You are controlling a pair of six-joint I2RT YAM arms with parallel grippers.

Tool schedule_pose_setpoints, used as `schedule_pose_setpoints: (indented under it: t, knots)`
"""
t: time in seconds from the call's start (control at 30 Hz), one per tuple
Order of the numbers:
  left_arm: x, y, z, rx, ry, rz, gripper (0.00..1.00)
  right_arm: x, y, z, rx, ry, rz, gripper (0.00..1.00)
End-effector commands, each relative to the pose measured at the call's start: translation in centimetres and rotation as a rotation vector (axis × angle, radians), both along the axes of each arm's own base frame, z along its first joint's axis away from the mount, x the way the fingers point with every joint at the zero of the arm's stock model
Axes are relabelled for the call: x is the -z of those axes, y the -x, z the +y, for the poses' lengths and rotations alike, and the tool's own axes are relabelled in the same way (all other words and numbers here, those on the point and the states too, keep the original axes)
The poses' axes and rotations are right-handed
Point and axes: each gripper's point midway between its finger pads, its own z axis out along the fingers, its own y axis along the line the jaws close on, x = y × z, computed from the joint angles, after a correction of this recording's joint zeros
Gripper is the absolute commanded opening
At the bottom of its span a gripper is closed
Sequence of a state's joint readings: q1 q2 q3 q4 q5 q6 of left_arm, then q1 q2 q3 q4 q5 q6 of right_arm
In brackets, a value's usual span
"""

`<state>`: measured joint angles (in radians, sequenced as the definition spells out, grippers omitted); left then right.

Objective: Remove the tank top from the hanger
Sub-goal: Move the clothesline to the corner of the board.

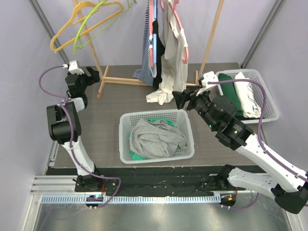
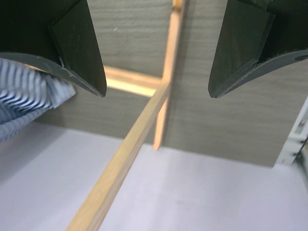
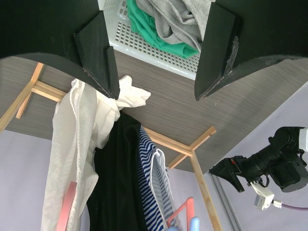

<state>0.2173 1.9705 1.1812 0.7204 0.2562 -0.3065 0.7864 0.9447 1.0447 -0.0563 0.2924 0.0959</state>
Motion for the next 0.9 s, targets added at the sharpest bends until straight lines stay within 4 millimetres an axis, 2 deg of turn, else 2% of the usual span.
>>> schedule_pose_setpoints:
  t: [0.0, 0.13, 0.3, 0.5, 0.8, 0.87]
  knots:
    - [-7.5, -0.6, -0.7, 0.026, 0.037, -0.217, 0.91, -3.1, 0.2, -0.2, 0.01, -0.056, -0.04, 0.71]
    - [-7.7, -0.3, -1.5, 0.021, -0.01, -0.22, 0.91, -2.9, 0.2, 0.1, -0.004, -0.052, -0.036, 0.72]
    - [-7.8, -2.0, -1.6, 0.0, 0.007, -0.223, 0.91, -3.1, 0.4, 0.7, -0.037, -0.064, -0.037, 0.71]
    - [-6.7, -3.8, -2.5, -0.009, -0.011, -0.206, 0.91, -3.1, 0.9, 1.3, -0.074, -0.091, -0.025, 0.71]
    - [-6.6, -5.5, -1.8, -0.062, -0.097, -0.222, 0.9, -3.4, 1.0, 1.8, -0.096, -0.109, -0.023, 0.7]
    - [-6.7, -6.1, -1.6, -0.07, -0.108, -0.224, 0.9, -3.3, 1.0, 1.7, -0.095, -0.116, -0.017, 0.67]
